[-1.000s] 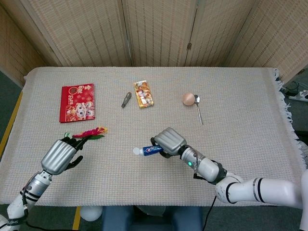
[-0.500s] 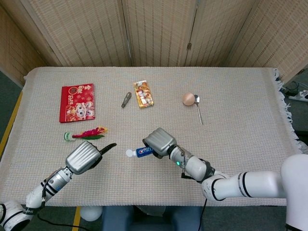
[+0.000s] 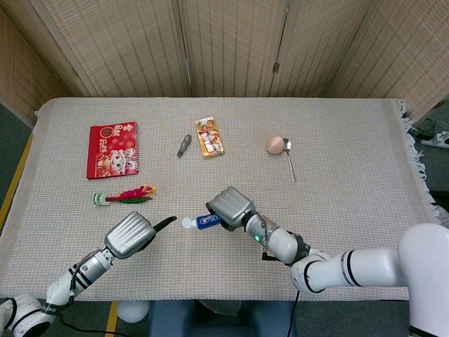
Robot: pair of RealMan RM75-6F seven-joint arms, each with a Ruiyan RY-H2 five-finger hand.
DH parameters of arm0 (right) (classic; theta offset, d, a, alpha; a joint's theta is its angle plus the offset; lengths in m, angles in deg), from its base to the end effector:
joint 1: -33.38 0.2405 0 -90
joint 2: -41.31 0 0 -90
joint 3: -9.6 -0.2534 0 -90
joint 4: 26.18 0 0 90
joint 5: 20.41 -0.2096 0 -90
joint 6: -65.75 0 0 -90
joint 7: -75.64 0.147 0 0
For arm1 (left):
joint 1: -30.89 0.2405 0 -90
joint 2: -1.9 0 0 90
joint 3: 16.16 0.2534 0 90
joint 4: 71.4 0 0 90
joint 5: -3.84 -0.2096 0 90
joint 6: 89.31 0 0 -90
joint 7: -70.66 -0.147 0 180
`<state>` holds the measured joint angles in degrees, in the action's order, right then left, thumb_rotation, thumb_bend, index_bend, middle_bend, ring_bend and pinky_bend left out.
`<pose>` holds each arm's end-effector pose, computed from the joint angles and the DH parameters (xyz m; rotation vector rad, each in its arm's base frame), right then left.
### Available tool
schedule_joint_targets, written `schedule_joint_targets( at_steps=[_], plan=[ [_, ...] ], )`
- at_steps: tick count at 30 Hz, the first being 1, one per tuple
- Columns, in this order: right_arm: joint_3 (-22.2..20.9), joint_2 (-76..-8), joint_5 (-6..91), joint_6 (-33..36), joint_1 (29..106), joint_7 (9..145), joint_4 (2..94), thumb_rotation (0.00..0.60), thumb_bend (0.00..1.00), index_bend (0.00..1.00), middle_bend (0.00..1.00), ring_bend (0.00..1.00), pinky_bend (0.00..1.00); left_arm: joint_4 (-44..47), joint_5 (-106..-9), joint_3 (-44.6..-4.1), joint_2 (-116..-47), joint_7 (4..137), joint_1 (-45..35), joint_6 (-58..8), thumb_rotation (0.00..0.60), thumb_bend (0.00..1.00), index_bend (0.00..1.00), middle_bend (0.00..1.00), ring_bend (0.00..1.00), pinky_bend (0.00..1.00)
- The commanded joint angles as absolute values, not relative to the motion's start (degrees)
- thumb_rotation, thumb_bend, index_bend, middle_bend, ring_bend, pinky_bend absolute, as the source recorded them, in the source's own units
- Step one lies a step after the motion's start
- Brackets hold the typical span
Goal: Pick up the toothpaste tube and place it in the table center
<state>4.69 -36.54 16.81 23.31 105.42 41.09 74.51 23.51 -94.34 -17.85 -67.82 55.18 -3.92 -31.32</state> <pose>-0.0193 -0.3443 -0.0159 2.3192 -0.7618 0.6937 -0.1674 0.2768 0.0499 -2.2183 -0.4430 -0.9003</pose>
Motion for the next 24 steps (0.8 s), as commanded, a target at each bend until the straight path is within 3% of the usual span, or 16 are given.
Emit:
schedule_joint_targets(
  at_steps=[1, 24],
  plan=[
    [5.01, -36.70, 16.76, 23.20, 105.64, 41.31, 74.22, 0.600, 0.76, 0.57, 0.52, 0.59, 0.56, 23.63, -94.06, -17.73, -68.04, 54.98, -4.10, -31.27, 0.600, 0.76, 0.16, 0.90, 0.84, 0.86],
    [5.60, -37.96, 19.92, 21.99, 105.42, 44.84, 73.04, 0.600, 0.76, 0.57, 0.52, 0.59, 0.56, 25.95, -93.02, -16.29, -68.25, 51.73, -5.06, -31.45, 0.600, 0.76, 0.16, 0.90, 0.83, 0.86]
  ],
)
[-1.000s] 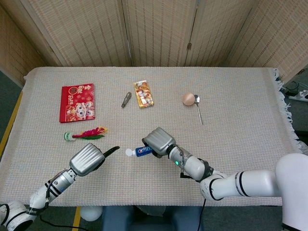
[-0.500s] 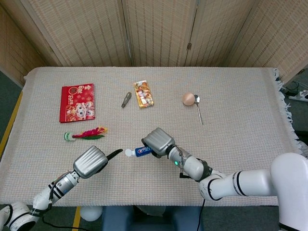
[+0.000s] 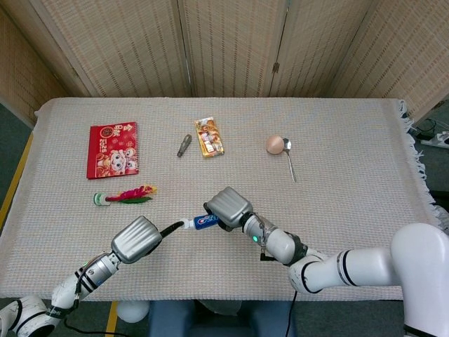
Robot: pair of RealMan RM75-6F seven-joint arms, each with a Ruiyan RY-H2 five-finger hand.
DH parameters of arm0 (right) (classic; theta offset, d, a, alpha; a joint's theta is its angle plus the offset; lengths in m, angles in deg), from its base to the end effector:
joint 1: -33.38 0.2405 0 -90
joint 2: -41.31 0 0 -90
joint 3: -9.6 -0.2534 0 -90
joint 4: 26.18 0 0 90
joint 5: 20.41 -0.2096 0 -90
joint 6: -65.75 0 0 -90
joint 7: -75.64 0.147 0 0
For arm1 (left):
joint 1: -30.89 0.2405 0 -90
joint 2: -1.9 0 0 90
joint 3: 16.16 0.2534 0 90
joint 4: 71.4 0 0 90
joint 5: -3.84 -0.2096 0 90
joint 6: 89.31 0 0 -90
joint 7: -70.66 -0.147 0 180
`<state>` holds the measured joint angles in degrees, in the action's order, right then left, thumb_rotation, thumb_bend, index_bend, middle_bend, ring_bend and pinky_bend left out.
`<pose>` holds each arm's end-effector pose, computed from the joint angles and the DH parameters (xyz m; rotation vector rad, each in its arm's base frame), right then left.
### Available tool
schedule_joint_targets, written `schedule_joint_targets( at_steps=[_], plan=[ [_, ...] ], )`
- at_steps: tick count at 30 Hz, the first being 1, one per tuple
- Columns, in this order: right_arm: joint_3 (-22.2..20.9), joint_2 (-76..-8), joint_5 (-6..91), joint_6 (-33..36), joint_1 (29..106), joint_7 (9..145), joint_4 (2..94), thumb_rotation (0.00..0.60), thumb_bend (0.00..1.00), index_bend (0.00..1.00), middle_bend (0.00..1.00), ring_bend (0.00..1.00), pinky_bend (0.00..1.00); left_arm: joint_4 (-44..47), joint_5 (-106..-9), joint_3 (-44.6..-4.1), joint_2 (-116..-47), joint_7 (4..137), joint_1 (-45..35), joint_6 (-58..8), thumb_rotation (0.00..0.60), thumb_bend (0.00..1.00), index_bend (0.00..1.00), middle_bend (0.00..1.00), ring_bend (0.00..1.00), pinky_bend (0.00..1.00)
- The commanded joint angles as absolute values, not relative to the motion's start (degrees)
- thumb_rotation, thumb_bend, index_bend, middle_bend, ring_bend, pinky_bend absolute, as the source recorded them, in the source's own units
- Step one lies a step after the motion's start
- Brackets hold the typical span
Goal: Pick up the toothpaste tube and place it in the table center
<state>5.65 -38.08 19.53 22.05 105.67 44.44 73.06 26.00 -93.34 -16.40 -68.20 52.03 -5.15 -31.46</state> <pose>-0.0182 -0.3443 -0.0216 2.3168 -0.7692 0.7327 -0.1573 0.2686 0.0429 -2.2509 -0.4222 -0.9006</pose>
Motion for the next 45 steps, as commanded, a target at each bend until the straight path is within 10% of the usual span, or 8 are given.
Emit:
schedule_joint_targets(
  at_steps=[1, 21, 25, 34, 45],
  plan=[
    [5.55, -37.81, 20.16, 21.91, 105.27, 45.12, 73.18, 0.600, 0.76, 0.57, 0.52, 0.59, 0.56, 25.81, -92.86, -16.23, -68.29, 51.58, -4.92, -31.30, 0.600, 0.76, 0.16, 0.90, 0.83, 0.86],
    [3.48, -36.81, 30.29, 19.02, 99.58, 53.46, 74.61, 0.600, 0.76, 0.58, 0.52, 0.60, 0.56, 25.51, -89.55, -16.31, -68.50, 56.95, -3.04, -28.05, 0.600, 0.75, 0.09, 0.86, 0.77, 0.82],
    [3.53, -36.60, 33.01, 17.85, 97.28, 56.23, 74.51, 0.600, 0.76, 0.58, 0.52, 0.60, 0.56, 24.82, -87.62, -17.37, -66.67, 64.47, -1.89, -25.63, 0.600, 0.69, 0.03, 0.63, 0.61, 0.68],
    [2.71, -42.32, 40.83, 14.42, 91.53, 66.59, 70.75, 0.600, 0.76, 0.58, 0.52, 0.60, 0.56, 24.63, -83.99, -19.86, -64.68, 83.09, 0.67, -21.17, 0.600, 0.20, 0.00, 0.13, 0.11, 0.22],
    [1.09, -52.62, 46.81, 10.80, 87.31, 76.27, 64.87, 0.600, 0.76, 0.59, 0.53, 0.60, 0.56, 26.59, -84.12, -21.08, -64.07, 93.52, 0.95, -20.16, 0.342, 0.07, 0.00, 0.07, 0.05, 0.02]
  ],
)
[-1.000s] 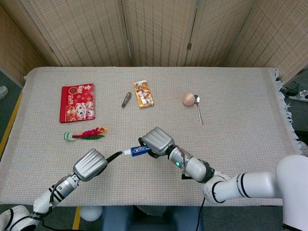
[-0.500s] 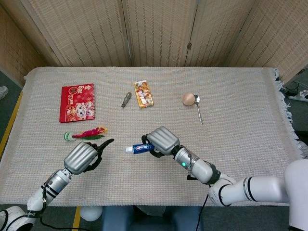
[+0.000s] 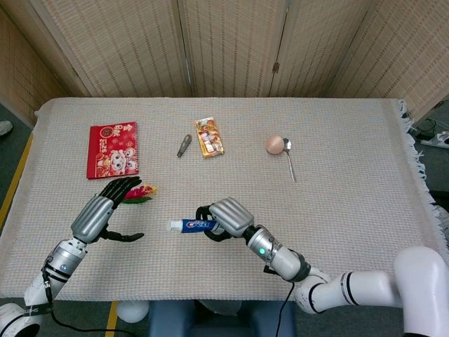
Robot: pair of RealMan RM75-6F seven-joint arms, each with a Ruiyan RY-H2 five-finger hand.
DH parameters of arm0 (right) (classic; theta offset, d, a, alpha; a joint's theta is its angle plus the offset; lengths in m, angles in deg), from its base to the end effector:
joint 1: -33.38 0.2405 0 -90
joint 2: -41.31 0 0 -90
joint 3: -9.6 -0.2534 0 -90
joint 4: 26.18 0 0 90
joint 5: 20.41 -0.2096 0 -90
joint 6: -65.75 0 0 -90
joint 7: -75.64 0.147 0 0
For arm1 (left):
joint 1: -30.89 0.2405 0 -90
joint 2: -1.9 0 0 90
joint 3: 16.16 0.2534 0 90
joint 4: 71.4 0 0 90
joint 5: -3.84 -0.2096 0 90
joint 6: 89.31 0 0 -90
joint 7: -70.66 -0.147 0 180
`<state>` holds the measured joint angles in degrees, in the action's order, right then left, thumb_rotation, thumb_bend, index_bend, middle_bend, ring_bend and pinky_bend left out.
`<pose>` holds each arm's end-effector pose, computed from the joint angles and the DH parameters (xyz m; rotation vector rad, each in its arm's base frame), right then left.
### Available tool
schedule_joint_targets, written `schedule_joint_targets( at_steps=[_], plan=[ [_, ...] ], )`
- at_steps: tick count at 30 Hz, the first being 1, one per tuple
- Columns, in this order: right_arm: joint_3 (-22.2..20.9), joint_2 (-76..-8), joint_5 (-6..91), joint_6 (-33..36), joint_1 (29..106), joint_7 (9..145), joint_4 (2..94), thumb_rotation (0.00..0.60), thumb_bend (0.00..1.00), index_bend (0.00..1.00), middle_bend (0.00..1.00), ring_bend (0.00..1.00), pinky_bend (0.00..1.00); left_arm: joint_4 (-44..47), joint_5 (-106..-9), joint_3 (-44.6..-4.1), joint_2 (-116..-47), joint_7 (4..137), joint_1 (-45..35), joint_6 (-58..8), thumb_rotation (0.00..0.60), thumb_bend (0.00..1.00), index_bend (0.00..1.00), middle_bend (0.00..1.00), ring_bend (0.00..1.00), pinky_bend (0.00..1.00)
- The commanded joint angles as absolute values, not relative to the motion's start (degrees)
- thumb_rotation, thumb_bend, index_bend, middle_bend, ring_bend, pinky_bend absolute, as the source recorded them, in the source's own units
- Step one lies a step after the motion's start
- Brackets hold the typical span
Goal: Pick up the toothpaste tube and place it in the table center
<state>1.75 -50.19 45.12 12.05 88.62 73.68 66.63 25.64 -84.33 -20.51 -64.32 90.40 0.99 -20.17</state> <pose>-0.0386 -0.3145 -0.0481 2.0912 -1.2294 1.2622 -0.1881 0.2889 0.1033 -1.7276 -1.1799 -1.3522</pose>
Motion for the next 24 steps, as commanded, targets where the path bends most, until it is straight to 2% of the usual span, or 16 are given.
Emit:
schedule_joint_targets(
  at_steps=[1, 5, 11, 24],
  plan=[
    [0.95, -53.55, 47.55, 10.63, 86.98, 77.49, 64.14, 0.600, 0.76, 0.59, 0.53, 0.60, 0.56, 26.87, -84.14, -21.26, -64.01, 94.56, 0.88, -20.15, 0.331, 0.07, 0.00, 0.07, 0.05, 0.01],
    [-0.01, -56.62, 49.80, 9.86, 86.04, 82.11, 61.75, 0.600, 0.76, 0.60, 0.53, 0.60, 0.56, 27.95, -84.13, -21.71, -63.90, 96.29, 0.67, -20.23, 0.250, 0.05, 0.01, 0.07, 0.05, 0.00],
    [-1.38, -61.23, 52.18, 9.00, 85.09, 88.01, 58.69, 0.600, 0.76, 0.60, 0.53, 0.60, 0.56, 29.16, -83.00, -22.48, -64.25, 95.77, 0.25, -20.88, 0.176, 0.04, 0.01, 0.06, 0.03, 0.00],
    [-5.18, -65.57, 51.45, 13.00, 85.97, 93.89, 56.90, 0.600, 0.76, 0.62, 0.54, 0.62, 0.56, 29.33, -82.94, -23.41, -67.58, 88.79, -0.37, -20.17, 0.075, 0.04, 0.01, 0.05, 0.01, 0.00]
  ],
)
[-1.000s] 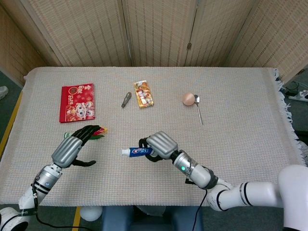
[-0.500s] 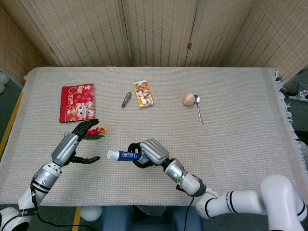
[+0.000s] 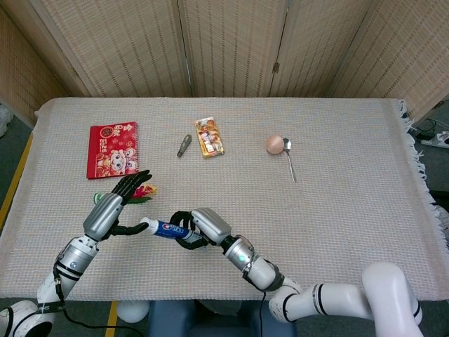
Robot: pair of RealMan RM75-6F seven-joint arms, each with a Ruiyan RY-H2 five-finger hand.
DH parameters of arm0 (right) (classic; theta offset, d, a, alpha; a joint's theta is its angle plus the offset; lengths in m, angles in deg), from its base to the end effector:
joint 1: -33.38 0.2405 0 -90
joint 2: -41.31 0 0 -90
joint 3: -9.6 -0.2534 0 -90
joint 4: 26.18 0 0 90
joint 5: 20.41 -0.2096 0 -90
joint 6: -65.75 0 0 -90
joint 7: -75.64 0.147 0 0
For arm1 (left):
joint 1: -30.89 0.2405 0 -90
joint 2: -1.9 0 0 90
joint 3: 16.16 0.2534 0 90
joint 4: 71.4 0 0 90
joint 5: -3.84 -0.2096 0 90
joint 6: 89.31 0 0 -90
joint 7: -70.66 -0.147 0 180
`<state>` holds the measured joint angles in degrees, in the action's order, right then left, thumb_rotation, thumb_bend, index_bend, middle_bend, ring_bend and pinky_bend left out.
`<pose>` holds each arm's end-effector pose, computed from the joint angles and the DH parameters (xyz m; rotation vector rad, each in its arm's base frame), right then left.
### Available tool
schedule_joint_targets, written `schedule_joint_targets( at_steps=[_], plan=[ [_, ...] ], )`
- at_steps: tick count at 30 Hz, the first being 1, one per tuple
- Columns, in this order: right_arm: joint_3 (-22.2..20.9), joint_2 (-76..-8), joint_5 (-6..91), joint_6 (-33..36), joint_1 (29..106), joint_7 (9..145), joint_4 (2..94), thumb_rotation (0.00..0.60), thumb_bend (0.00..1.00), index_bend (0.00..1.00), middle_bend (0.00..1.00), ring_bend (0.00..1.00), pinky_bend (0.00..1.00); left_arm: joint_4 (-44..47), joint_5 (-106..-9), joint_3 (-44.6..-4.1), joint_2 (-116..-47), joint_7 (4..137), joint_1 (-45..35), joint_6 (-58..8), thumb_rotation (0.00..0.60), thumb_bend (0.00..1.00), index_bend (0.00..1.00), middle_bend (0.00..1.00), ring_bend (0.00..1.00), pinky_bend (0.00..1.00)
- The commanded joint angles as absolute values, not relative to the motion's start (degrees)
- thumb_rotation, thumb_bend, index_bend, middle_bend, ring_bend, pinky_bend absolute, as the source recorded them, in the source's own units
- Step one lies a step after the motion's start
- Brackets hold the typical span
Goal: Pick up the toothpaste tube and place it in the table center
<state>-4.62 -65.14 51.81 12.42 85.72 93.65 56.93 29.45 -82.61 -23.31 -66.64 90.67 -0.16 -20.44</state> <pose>-0.0036 -0.2997 -0.0955 1.8875 -1.6854 1.5731 -0.1579 0.2913 0.0944 -1.6895 -1.2528 -1.4765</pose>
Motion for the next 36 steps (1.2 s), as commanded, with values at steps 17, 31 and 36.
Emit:
schedule_joint_targets(
  at_steps=[17, 31, 36],
  plan=[
    [-8.69, -69.67, 50.31, 13.40, 86.72, 92.91, 55.30, 0.600, 0.79, 0.62, 0.54, 0.62, 0.56, 27.39, -83.09, -23.81, -75.89, 79.22, -2.57, -20.96, 0.053, 0.04, 0.00, 0.02, 0.00, 0.00],
    [-8.93, -70.65, 52.23, 13.26, 86.41, 94.02, 53.86, 0.600, 0.80, 0.63, 0.55, 0.62, 0.56, 26.81, -82.09, -24.49, -76.94, 80.24, -2.82, -20.79, 0.051, 0.04, 0.00, 0.00, 0.00, 0.00],
    [-7.63, -66.67, 52.09, 14.34, 85.58, 90.24, 55.36, 0.600, 0.80, 0.63, 0.55, 0.62, 0.56, 26.86, -82.28, -24.57, -75.16, 81.13, -2.44, -20.35, 0.053, 0.05, 0.00, 0.00, 0.00, 0.00]
  ],
)
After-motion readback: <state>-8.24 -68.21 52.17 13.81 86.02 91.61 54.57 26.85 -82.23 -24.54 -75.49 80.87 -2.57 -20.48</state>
